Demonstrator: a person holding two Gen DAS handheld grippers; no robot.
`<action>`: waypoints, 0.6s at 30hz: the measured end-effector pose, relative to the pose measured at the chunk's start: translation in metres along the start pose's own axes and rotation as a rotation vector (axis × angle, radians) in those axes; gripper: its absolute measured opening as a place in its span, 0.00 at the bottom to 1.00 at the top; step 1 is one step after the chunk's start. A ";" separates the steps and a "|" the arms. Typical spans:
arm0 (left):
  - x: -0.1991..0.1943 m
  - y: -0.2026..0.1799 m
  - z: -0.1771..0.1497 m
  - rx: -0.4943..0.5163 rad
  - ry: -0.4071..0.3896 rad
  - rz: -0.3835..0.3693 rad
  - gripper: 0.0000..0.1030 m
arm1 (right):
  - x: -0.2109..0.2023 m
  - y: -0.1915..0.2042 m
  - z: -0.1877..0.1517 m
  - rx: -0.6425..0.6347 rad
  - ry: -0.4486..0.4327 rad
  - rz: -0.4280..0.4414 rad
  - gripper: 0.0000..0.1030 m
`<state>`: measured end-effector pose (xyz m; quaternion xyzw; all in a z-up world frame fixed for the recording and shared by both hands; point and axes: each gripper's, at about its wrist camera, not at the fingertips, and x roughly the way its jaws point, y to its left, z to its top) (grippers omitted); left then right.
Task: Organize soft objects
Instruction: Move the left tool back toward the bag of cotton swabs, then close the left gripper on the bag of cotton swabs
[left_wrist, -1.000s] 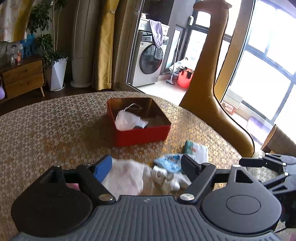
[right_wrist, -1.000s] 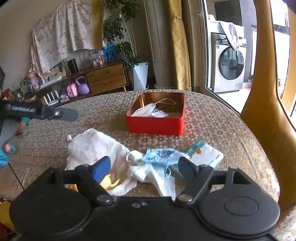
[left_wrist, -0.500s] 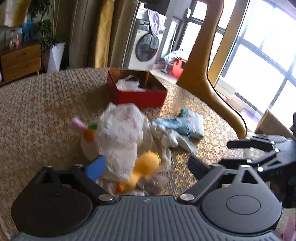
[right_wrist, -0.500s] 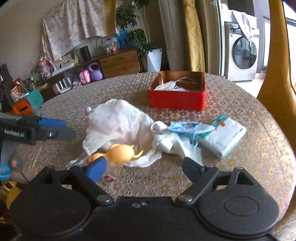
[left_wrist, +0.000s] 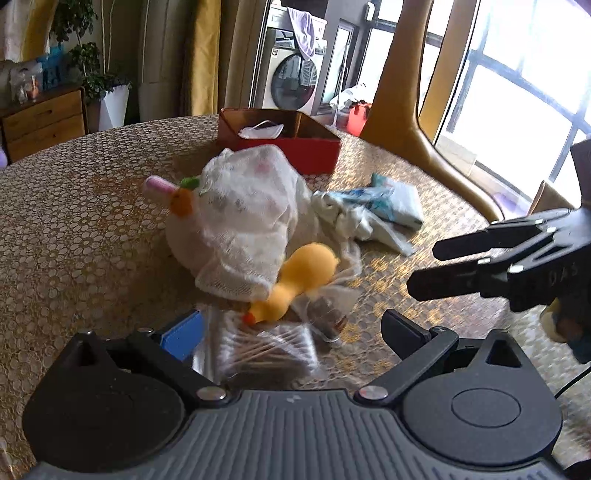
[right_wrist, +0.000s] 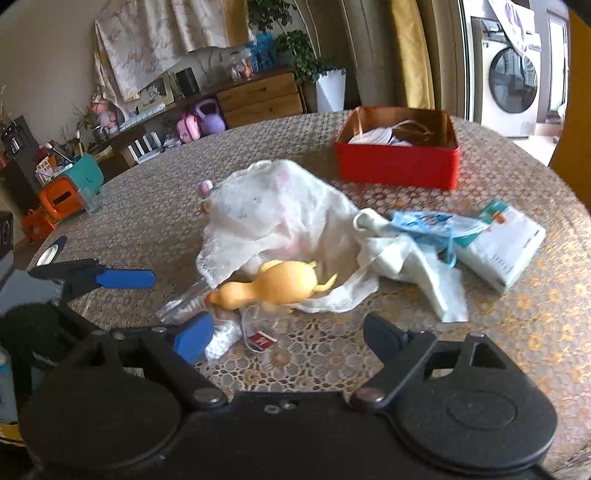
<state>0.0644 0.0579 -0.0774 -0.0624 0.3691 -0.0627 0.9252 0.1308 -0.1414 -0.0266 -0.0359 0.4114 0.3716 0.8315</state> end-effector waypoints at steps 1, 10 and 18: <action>0.003 0.001 -0.002 -0.003 0.010 0.005 1.00 | 0.004 0.001 0.000 0.008 0.009 0.004 0.85; 0.026 0.004 -0.017 0.010 0.045 0.048 1.00 | 0.043 0.010 -0.003 0.057 0.092 0.022 0.79; 0.040 0.011 -0.022 -0.029 0.043 0.091 1.00 | 0.067 0.012 -0.002 0.099 0.120 0.012 0.67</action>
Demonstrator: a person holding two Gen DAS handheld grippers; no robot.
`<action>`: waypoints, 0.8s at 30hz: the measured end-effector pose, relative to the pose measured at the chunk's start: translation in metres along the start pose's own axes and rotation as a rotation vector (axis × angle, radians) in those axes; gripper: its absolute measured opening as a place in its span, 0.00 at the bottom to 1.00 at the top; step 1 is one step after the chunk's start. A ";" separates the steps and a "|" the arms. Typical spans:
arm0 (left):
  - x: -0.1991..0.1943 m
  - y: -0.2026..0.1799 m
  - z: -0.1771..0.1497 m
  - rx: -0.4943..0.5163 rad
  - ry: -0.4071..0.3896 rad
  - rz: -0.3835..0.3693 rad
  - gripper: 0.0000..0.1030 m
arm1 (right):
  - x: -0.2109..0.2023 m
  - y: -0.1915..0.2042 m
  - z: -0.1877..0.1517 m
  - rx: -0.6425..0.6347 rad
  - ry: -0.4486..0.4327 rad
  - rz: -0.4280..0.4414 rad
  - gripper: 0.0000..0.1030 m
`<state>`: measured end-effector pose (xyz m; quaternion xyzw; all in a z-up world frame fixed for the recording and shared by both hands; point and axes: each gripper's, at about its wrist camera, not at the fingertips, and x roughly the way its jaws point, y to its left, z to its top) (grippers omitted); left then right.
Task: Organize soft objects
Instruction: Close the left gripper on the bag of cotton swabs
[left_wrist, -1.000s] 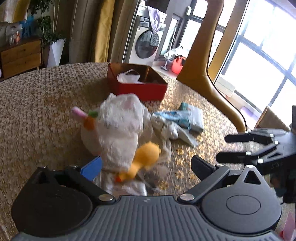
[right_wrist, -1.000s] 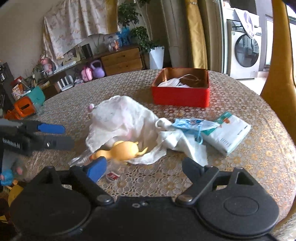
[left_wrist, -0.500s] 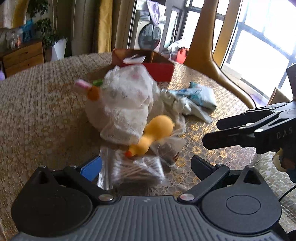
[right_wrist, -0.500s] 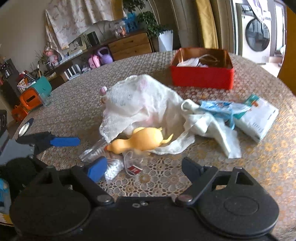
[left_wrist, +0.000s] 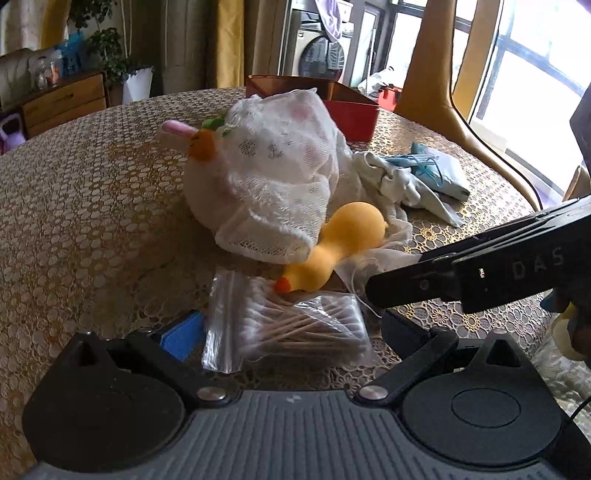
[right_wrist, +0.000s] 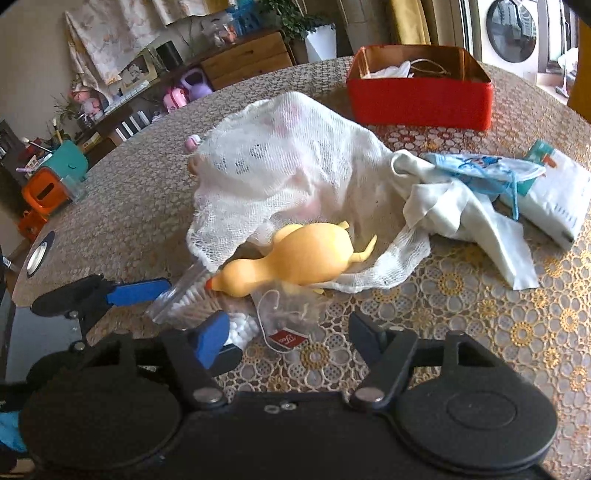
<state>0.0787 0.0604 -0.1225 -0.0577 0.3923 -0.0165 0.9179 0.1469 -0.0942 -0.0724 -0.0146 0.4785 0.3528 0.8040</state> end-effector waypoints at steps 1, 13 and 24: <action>0.001 0.001 -0.001 -0.008 0.000 0.002 1.00 | 0.001 0.001 0.000 0.005 0.001 -0.002 0.64; 0.001 -0.003 -0.001 0.049 -0.025 0.015 0.85 | 0.008 -0.001 -0.001 0.037 0.008 -0.001 0.26; -0.008 -0.015 0.000 0.095 -0.020 0.020 0.66 | -0.001 0.001 -0.002 0.045 -0.025 -0.006 0.07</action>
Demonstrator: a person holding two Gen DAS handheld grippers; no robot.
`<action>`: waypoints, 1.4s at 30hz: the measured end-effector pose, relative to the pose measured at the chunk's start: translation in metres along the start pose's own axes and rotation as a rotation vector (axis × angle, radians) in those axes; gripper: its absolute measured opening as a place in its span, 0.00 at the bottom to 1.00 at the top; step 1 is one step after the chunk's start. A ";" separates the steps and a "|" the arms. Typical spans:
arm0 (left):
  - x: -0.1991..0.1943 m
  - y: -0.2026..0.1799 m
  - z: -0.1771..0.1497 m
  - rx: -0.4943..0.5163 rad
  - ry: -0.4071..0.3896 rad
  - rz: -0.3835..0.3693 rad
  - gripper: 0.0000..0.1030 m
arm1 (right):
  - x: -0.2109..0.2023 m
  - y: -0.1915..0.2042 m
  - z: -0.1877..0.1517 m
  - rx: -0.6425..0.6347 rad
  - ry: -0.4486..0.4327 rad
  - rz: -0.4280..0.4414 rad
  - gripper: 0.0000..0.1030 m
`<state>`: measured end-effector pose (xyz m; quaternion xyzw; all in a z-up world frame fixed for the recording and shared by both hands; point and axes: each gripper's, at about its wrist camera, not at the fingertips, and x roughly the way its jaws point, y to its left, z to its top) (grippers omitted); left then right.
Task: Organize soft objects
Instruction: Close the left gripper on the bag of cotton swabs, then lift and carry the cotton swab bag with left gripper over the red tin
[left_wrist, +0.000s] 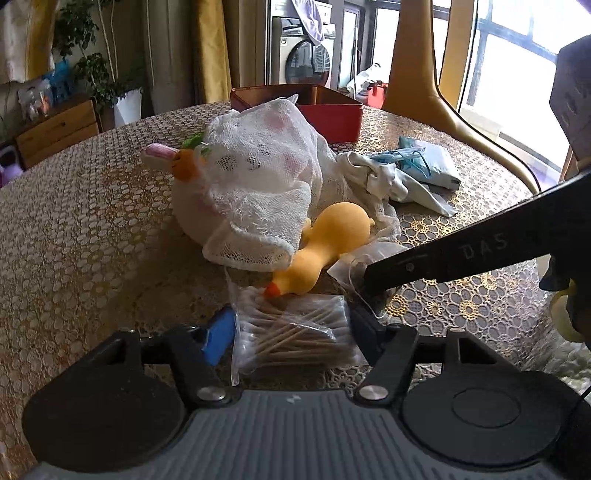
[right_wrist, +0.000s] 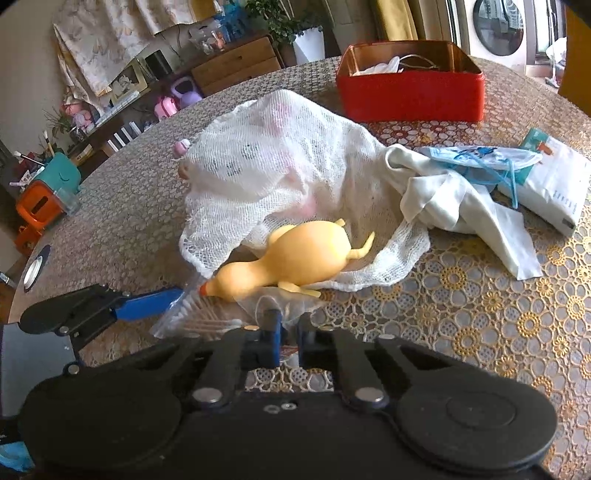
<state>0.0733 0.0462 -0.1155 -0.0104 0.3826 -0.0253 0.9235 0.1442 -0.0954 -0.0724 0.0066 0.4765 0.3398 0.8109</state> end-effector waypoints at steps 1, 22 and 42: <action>-0.001 0.001 0.000 -0.011 0.002 -0.006 0.66 | -0.002 0.000 0.000 0.002 -0.004 0.004 0.07; -0.073 -0.007 0.043 -0.065 -0.047 -0.093 0.66 | -0.087 -0.019 0.010 -0.003 -0.134 0.031 0.07; -0.030 -0.023 0.207 0.006 -0.107 -0.126 0.66 | -0.132 -0.082 0.105 -0.041 -0.277 -0.071 0.07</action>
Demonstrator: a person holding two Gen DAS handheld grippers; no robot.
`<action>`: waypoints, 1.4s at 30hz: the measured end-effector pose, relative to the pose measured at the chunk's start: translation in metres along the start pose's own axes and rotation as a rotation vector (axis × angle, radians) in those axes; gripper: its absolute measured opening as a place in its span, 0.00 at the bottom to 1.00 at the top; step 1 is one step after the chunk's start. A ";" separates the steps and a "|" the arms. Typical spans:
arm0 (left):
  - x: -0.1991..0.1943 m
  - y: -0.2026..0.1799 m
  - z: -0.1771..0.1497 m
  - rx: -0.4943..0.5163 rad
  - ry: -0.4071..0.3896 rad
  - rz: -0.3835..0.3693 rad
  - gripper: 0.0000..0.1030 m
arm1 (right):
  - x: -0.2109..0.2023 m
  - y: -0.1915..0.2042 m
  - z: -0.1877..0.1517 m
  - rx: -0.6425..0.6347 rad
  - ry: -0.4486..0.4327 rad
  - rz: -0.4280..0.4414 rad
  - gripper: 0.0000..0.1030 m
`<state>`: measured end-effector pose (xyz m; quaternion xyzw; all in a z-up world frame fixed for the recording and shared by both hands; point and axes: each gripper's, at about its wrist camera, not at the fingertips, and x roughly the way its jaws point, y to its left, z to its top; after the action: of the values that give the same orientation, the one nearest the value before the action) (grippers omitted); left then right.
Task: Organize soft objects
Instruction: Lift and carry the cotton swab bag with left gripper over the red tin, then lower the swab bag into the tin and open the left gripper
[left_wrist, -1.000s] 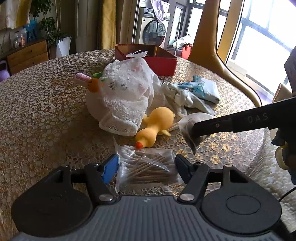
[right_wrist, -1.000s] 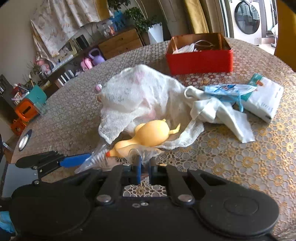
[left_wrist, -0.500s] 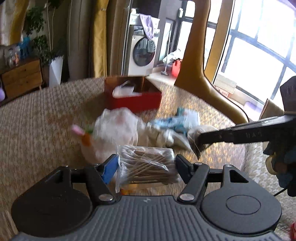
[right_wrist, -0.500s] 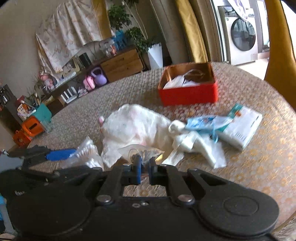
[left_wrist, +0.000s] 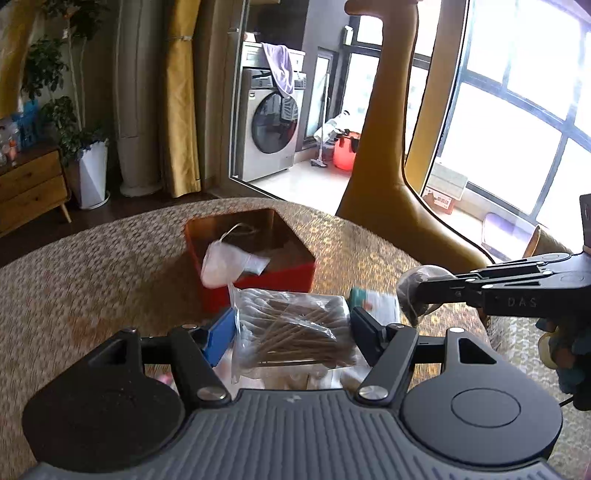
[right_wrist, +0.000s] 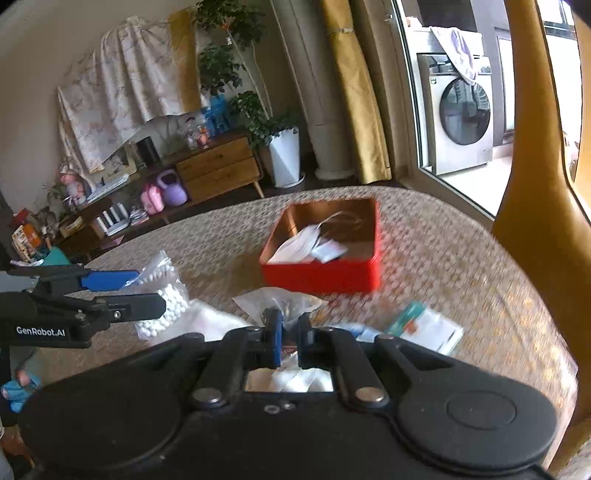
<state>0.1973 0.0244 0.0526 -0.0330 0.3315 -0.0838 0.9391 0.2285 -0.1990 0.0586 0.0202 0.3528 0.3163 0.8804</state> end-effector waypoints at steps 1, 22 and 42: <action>0.008 0.000 0.008 0.002 0.005 -0.001 0.66 | 0.003 -0.004 0.005 -0.003 -0.003 -0.006 0.07; 0.171 0.032 0.109 -0.051 0.049 0.071 0.66 | 0.118 -0.047 0.069 -0.085 0.045 -0.080 0.07; 0.298 0.062 0.105 -0.092 0.187 0.126 0.66 | 0.226 -0.053 0.060 -0.136 0.164 -0.119 0.07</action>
<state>0.4999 0.0328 -0.0564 -0.0473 0.4224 -0.0122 0.9051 0.4199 -0.1010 -0.0482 -0.0867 0.4021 0.2872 0.8651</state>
